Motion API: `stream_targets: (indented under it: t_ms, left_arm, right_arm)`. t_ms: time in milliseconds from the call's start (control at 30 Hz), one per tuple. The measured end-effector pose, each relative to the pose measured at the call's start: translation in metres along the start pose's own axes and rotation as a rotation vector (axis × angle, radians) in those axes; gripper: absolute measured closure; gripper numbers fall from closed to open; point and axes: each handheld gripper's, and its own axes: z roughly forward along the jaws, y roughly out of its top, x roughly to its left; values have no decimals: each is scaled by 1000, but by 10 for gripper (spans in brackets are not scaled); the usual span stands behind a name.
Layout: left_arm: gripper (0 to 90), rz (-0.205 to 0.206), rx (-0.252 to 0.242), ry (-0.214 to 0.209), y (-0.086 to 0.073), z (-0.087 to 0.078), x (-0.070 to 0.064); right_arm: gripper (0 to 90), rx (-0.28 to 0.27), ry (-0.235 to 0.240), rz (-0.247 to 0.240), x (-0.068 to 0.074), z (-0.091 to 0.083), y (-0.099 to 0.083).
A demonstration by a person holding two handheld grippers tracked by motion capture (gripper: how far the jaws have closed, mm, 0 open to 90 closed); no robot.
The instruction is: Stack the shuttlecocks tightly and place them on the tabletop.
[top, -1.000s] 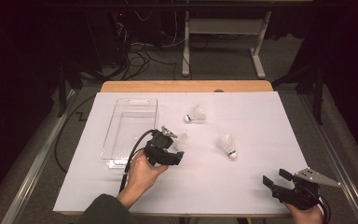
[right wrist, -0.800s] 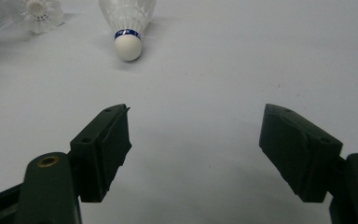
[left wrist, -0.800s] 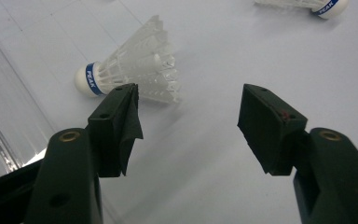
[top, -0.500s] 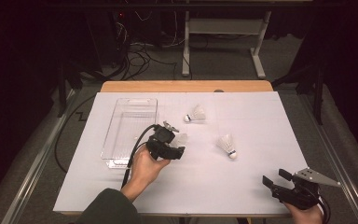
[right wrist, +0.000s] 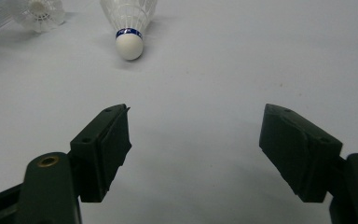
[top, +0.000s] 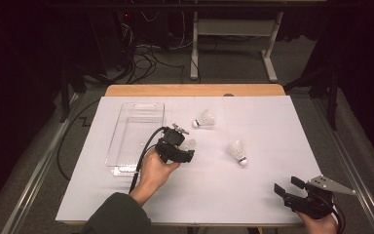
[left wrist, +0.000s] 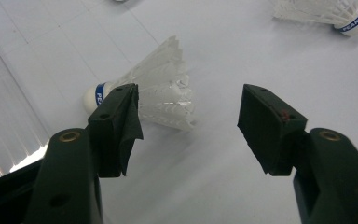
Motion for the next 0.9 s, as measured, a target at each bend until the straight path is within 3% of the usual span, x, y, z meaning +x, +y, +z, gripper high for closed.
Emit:
stream_targets:
  t_ms: [267,500,900]
  left_arm:
    - [389,-27,2,-12,4,4,5]
    - [384,-1,14,17,17,4,2]
    - [394,6,46,51,33,15,2]
  right_arm:
    - [250,1,4,1,0,1,0]
    - [250,2,5,2,0,1,0]
    - [250,2,12,0,0,1,0]
